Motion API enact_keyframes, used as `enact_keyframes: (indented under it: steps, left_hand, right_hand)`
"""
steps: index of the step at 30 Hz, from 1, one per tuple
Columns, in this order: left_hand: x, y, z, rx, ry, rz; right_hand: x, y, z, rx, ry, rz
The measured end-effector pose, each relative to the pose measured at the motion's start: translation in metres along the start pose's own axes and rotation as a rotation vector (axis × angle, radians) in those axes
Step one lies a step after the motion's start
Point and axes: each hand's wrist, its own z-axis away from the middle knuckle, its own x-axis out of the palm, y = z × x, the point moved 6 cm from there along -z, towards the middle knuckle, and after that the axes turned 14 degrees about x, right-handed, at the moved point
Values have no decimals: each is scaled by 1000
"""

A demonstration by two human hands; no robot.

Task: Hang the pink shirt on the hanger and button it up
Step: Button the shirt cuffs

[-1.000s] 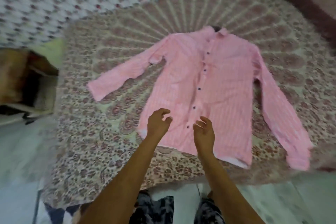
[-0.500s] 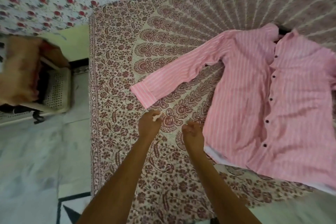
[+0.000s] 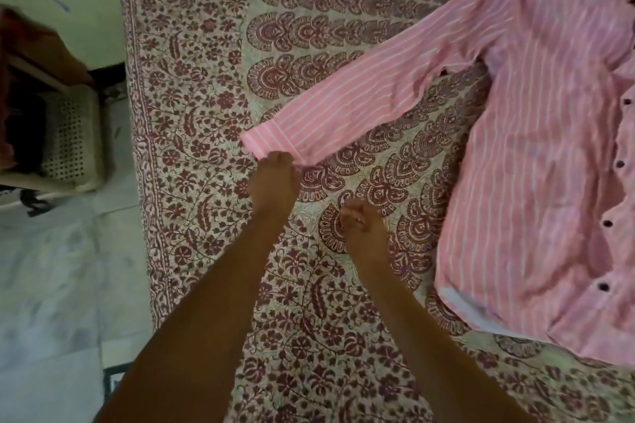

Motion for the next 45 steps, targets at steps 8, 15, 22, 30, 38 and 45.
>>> enact_keyframes:
  steps: [8,15,22,30,38,45]
  left_hand:
    - [-46,30,4,-264,-36,1122]
    - [-69,44,33,-535,-141,1513]
    - [-34,8,47,-427,-54,692]
    - [5,35,51,-105,-102,273]
    - [3,51,38,183,-258,-2]
    - [-14,65,43,25,-118,236]
  right_hand:
    - [24,-12,15,268,-196,-291]
    - [18,-30,37,364,-399,-685]
    - [-39,-2,20,132,91,-334]
    - [-55,27,10,129,197,-224]
    - [-52,25,31,-73,312,-121]
    - [-34,6,40,-322,326,-5]
